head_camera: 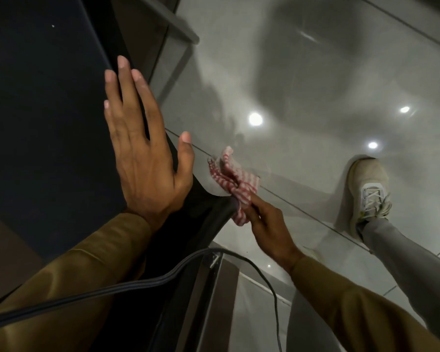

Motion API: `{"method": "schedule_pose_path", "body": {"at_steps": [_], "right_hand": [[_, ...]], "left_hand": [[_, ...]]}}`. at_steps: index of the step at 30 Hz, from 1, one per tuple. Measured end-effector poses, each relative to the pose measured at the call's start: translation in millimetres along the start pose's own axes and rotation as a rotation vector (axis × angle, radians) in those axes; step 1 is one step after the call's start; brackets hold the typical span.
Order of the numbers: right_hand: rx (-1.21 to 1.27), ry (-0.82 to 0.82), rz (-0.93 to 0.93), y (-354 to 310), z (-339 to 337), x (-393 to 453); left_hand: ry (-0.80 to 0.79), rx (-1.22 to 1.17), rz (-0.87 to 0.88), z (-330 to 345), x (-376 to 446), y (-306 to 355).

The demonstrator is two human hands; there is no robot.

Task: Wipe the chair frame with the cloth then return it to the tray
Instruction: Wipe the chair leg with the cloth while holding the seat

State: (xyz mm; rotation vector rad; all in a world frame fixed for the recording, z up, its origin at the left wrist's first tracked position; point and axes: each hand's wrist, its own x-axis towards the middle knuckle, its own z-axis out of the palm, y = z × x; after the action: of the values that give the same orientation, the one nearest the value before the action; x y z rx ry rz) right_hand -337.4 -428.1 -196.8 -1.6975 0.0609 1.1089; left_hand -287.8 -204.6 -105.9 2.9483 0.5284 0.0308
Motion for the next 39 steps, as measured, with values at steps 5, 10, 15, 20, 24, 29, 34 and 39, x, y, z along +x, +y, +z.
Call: {"method": "schedule_pose_path", "body": {"at_steps": [5, 10, 15, 20, 24, 29, 34, 39], "right_hand": [[-0.014, -0.027, 0.247, 40.1, -3.6, 45.1], [-0.069, -0.026, 0.353, 34.1, 5.7, 65.8], [-0.013, -0.022, 0.148, 1.6, 0.5, 6.0], [-0.041, 0.028, 0.008, -10.1, 0.2, -8.7], [-0.079, -0.005, 0.148, -0.5, -2.4, 23.9], [-0.097, -0.057, 0.323, -1.8, -0.7, 48.7], [-0.069, -0.079, 0.213, -41.9, -7.2, 6.1], [-0.1, -0.201, 0.164, -84.3, -27.6, -5.2]], "left_hand": [[0.032, 0.008, 0.01, 3.9, -0.9, -3.9], [0.018, 0.013, 0.017, 6.1, -0.5, -7.4], [-0.016, 0.0, 0.01, 4.0, -2.0, -8.1], [-0.038, 0.002, -0.016, 2.6, -0.3, -4.7], [-0.044, 0.014, -0.028, 4.4, -0.7, -6.8], [-0.046, 0.036, -0.021, 6.5, -1.0, -10.4], [-0.073, 0.06, -0.017, 5.7, -2.3, -13.3], [-0.129, 0.085, -0.047, -0.7, -2.0, -5.8]]}}
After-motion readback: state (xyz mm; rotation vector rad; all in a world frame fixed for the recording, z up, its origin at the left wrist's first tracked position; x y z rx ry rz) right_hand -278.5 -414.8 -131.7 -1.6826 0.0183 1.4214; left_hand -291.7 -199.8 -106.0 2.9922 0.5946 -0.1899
